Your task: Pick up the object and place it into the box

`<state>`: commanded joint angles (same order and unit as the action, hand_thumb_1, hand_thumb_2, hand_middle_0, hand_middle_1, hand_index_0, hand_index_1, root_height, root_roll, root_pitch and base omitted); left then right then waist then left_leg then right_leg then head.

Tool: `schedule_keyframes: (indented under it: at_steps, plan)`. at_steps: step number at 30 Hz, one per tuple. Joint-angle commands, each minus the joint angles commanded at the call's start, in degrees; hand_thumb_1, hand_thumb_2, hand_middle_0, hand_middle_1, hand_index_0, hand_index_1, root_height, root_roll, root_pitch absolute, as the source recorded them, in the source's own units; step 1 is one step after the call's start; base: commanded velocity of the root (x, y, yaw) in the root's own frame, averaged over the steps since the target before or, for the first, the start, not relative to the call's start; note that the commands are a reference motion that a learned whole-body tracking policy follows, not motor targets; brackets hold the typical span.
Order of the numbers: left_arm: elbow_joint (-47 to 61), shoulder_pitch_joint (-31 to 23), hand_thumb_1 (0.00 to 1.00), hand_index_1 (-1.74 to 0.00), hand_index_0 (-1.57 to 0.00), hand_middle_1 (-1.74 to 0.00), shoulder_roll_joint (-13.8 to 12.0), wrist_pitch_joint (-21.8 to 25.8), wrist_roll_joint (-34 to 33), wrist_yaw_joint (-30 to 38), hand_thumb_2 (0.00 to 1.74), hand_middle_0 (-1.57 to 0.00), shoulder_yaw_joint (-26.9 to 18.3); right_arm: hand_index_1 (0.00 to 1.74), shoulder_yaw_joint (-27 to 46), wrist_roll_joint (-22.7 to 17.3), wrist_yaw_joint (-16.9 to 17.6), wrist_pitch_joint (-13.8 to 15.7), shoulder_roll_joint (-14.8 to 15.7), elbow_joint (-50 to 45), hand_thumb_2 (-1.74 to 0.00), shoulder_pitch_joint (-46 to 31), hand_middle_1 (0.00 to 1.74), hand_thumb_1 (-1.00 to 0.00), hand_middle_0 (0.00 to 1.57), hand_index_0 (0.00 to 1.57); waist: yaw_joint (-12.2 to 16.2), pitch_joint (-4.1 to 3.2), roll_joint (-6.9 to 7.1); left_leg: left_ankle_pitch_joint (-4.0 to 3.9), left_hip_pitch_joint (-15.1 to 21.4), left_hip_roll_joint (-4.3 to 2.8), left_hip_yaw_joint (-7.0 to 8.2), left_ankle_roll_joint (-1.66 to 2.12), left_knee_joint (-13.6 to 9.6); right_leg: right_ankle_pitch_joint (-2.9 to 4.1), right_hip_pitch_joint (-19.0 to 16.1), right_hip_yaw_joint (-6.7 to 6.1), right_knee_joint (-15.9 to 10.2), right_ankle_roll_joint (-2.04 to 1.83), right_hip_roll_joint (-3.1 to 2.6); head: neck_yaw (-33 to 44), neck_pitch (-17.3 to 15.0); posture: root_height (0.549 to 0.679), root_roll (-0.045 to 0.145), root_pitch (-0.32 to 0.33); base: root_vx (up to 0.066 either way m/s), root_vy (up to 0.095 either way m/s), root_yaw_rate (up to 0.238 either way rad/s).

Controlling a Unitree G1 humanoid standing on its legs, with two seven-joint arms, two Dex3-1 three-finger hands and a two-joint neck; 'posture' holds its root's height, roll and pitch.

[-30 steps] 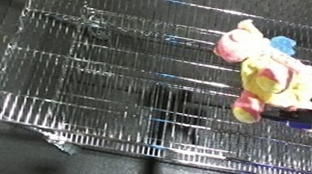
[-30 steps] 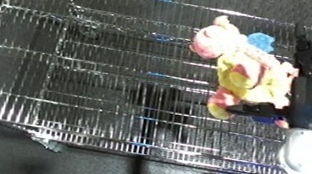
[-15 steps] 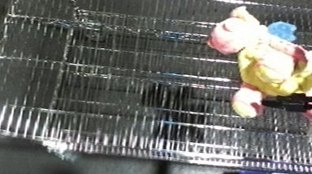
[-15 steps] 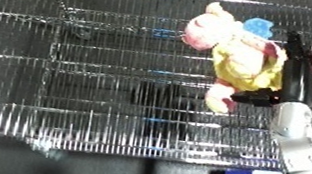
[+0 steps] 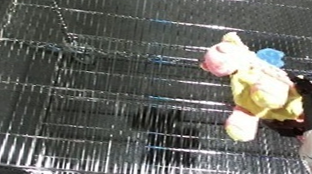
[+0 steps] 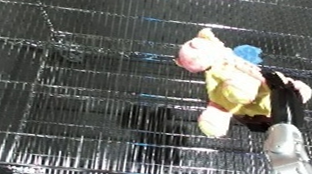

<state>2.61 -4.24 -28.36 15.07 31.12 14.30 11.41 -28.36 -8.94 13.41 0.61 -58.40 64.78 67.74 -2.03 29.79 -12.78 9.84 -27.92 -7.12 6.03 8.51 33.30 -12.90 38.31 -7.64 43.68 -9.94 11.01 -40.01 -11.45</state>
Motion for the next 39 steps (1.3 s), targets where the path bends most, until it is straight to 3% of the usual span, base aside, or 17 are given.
schedule_keyframes:
  at_steps: [9,23,31,39]
  plan:
    - [-0.3,-0.7,1.00,-1.74,-1.57,-1.74,0.0,0.1,0.1,0.5,1.74,-1.57,-1.2,1.74,0.7,0.6,0.2,0.3,1.2,-1.0,-1.74,-1.9,1.74,-1.00,1.57,1.57,0.0,0.00,0.64,0.14,-0.5,-0.26,-0.31,-0.03,0.4,0.24,-0.1,0.30,-0.1,0.05,-0.08,-0.8,0.0,0.633,0.087,0.147,-0.007,-0.005,0.028]
    - [-1.4,0.4,1.00,-1.74,-1.57,-1.74,0.4,0.2,-0.4,1.1,1.74,-1.57,-1.9,1.74,4.1,-1.2,2.6,1.6,3.2,-5.0,-1.74,-4.9,1.74,-1.00,1.57,1.57,0.6,0.00,1.73,0.26,1.5,-0.80,-0.09,0.02,-0.7,0.45,-2.2,0.88,-1.1,0.06,0.02,-3.3,-0.8,0.633,0.088,0.124,-0.016,-0.004,-0.006]
    - [-2.7,1.5,1.00,-1.74,-1.57,-1.74,1.6,0.4,-1.7,2.2,1.74,-1.57,-2.4,1.74,13.9,-3.6,8.0,4.9,4.5,-21.4,-1.74,-15.5,1.74,-1.00,1.57,1.57,2.7,0.00,2.68,0.39,3.9,-1.24,0.52,-0.11,-1.8,0.44,-4.5,1.04,-2.3,-0.15,0.28,-4.1,-0.3,0.636,0.089,0.104,-0.032,0.005,-0.049]
    - [-3.8,3.3,1.00,-1.74,-1.57,-1.74,3.6,-0.2,-3.8,3.7,1.74,-1.57,-2.0,1.74,29.1,-3.9,13.4,8.4,9.4,-43.4,-1.74,-31.6,1.74,-1.00,1.57,1.57,5.3,0.00,3.73,0.53,5.8,-1.50,0.89,-0.45,-1.8,0.49,-6.6,1.11,-2.6,-0.23,0.52,-4.8,-0.4,0.637,0.089,0.070,-0.052,0.009,-0.028]
